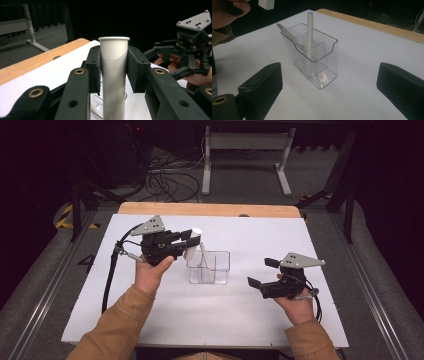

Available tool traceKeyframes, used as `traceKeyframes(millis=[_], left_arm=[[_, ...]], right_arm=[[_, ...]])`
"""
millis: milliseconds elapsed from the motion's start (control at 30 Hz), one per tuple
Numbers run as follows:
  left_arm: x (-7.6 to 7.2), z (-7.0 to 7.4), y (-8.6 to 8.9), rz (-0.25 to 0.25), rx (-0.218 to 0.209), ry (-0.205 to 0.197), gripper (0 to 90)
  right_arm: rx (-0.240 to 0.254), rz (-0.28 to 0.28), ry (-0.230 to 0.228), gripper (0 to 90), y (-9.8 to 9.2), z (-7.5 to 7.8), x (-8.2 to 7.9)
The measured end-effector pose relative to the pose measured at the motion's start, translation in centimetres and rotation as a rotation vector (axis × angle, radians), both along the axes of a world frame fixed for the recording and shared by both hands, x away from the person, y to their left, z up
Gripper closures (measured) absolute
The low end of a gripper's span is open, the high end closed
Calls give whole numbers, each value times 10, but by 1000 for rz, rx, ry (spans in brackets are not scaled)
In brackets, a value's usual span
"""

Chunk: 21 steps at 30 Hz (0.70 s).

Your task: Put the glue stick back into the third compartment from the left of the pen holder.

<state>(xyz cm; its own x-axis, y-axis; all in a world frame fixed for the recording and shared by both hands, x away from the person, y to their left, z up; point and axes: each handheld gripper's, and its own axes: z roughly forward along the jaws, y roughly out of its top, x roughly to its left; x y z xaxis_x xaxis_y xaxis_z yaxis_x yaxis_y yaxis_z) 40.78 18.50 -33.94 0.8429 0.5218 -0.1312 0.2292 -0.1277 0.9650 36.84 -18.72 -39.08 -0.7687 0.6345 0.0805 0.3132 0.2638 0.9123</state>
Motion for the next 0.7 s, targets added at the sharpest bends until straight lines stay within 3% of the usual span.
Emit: traceKeyframes(millis=[100, 300, 467, 700], left_arm=[[5, -2, -4, -13, -11, 16, 667], [10, -8, -14, -13, -16, -3, 666], [12, -11, -25, -11, 24, -35, 666], [18, -15, -35, -56, -10, -27, 666]], right_arm=[[2, 1, 0, 70, 0, 0, 0], [-1, 3, 2, 70, 0, 0, 1], [-2, 6, 1, 70, 0, -1, 1], [-3, 9, 3, 70, 1, -1, 1]])
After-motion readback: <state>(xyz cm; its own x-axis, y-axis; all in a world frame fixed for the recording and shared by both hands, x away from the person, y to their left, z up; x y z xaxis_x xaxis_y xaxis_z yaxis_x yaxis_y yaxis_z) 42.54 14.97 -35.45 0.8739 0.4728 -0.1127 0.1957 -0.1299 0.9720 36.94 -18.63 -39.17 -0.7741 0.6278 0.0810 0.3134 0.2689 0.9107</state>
